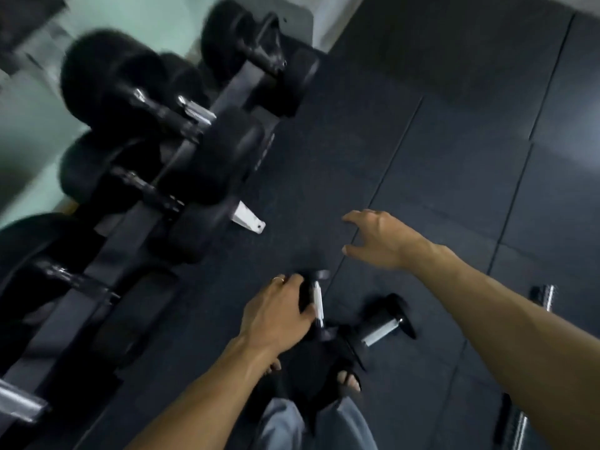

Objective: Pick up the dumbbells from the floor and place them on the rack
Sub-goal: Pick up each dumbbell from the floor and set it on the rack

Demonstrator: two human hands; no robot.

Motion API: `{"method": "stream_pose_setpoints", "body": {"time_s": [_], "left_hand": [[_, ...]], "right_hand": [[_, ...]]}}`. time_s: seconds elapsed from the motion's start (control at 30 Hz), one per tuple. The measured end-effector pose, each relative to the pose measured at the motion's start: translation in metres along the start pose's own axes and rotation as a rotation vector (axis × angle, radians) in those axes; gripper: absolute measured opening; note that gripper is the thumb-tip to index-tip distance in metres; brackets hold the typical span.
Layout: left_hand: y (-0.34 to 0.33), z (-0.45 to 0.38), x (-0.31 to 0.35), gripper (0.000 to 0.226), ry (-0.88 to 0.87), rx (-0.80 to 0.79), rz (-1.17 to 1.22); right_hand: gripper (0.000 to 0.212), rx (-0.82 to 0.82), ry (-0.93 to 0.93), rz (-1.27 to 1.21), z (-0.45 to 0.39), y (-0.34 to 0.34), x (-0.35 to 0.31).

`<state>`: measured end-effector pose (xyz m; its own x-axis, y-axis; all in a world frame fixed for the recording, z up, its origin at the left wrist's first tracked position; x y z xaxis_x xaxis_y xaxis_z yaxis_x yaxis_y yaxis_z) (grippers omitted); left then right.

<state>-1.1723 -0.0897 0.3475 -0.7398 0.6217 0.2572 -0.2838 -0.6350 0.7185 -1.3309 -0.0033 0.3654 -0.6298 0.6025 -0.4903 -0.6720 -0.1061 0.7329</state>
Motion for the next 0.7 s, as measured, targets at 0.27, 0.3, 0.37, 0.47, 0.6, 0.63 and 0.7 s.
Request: {"method": "stream_pose_setpoints", "body": {"time_s": [0.27,0.3,0.37,0.47,0.6,0.63,0.7], "left_hand": [[-0.222,-0.133,-0.072,0.058,0.203,-0.157,0.127],[-0.246,-0.150,-0.077,0.057,0.216,-0.168,0.136],[-0.292,-0.181,-0.084,0.056,0.226,-0.177,0.148],[-0.347,-0.218,-0.087,0.060,0.235,-0.177,0.212],[-0.387,-0.244,-0.091,0.072,0.247,-0.112,0.290],[-0.394,-0.248,-0.093,0.076,0.249,-0.110,0.305],[-0.408,-0.254,-0.097,0.088,0.246,-0.137,0.325]], "right_hand": [[0.065,0.005,-0.064,-0.117,-0.066,-0.223,0.138],[0.066,0.017,-0.070,-0.131,-0.076,-0.246,0.152],[0.066,0.051,-0.067,-0.149,-0.095,-0.285,0.178],[0.068,0.093,-0.043,-0.157,-0.125,-0.323,0.207],[0.076,0.083,-0.011,-0.156,-0.166,-0.349,0.225],[0.077,0.067,0.011,-0.153,-0.176,-0.354,0.226],[0.070,0.053,0.055,-0.169,-0.191,-0.364,0.224]]}}
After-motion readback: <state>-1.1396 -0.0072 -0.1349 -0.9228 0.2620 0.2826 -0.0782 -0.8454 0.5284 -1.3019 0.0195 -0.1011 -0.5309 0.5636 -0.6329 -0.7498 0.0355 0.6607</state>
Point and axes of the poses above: each hand's wrist, its own z-axis away from the middle knuckle, its own y-axis out of the back of the hand, x = y × z, the point moved 9 cm from there along -z, towards the middle knuckle, and after that the axes turned 15 degrees about y, right-handed, at the moved point
